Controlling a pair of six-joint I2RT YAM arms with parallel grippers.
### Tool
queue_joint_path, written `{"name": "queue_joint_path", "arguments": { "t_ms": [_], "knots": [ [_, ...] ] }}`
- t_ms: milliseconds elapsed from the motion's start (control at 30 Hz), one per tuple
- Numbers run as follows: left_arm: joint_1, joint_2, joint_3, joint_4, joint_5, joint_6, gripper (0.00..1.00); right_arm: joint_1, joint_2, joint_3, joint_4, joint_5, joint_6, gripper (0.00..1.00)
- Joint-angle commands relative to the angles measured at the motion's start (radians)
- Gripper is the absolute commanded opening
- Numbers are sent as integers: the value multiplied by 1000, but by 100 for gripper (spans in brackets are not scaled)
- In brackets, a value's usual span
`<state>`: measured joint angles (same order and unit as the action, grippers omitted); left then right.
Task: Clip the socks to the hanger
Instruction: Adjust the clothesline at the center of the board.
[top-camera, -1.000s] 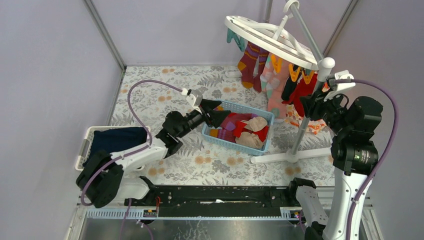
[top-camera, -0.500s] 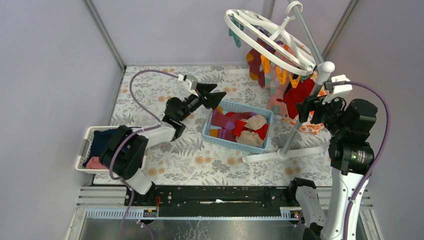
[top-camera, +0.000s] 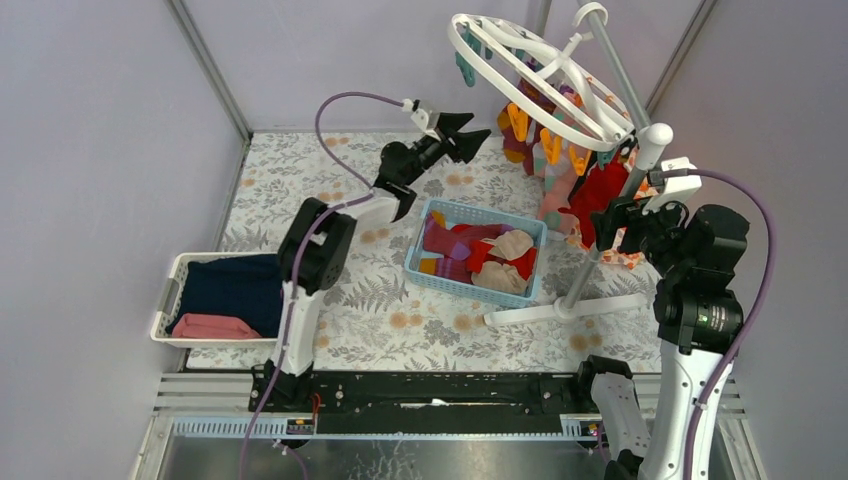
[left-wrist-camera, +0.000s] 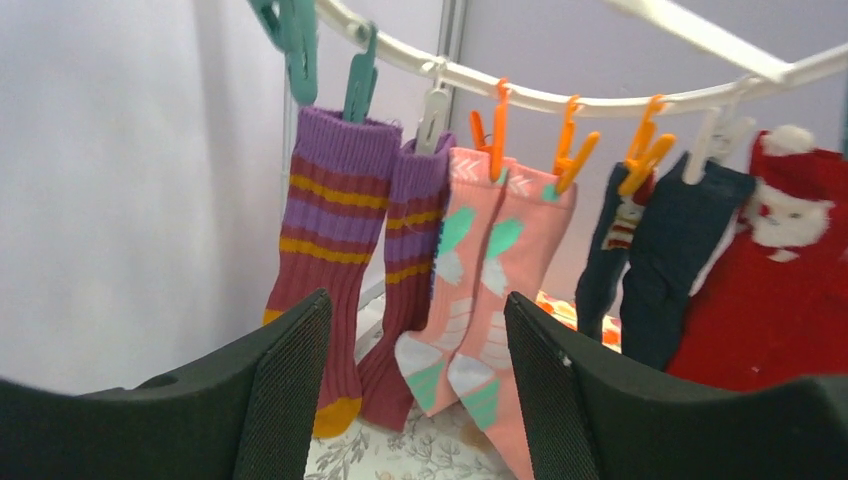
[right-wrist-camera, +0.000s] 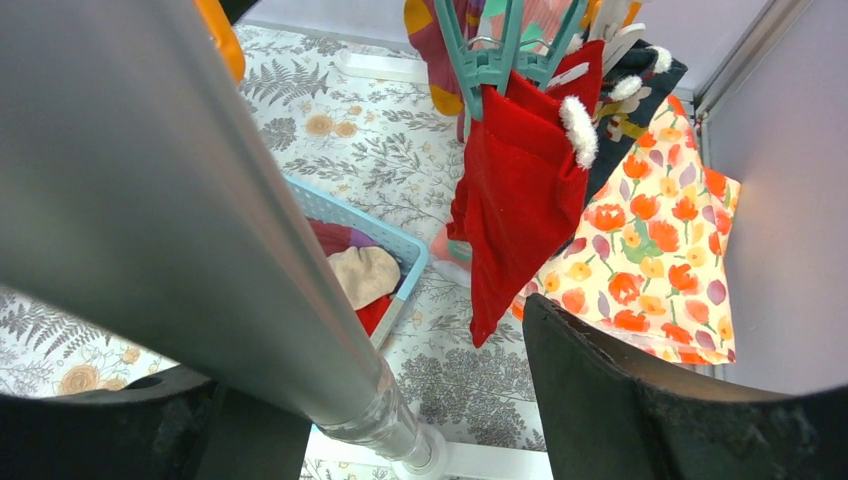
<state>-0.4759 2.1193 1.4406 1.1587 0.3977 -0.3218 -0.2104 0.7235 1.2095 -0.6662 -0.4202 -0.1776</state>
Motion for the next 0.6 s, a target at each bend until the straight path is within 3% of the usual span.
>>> {"name": "queue_joint_path", "arguments": {
  "t_ms": [0,133,233,367,567],
  "knots": [
    [3,184,208,58,-66,-95,67,-6,12,-9,27,-44,17,77],
    [-6,349,440,27,-106,-234,66,-8,26,-12,27,-44,9,76],
    [-11,433,528,91,-110,-294,66,-15,34,9,16,-28,-6,68],
    [16,419,443,245,-116,-404,67,-18,43,55,-9,59,-42,63],
    [84,250,204,363,-118,-455,68,-20,30,63,-13,158,-86,60]
  ]
}}
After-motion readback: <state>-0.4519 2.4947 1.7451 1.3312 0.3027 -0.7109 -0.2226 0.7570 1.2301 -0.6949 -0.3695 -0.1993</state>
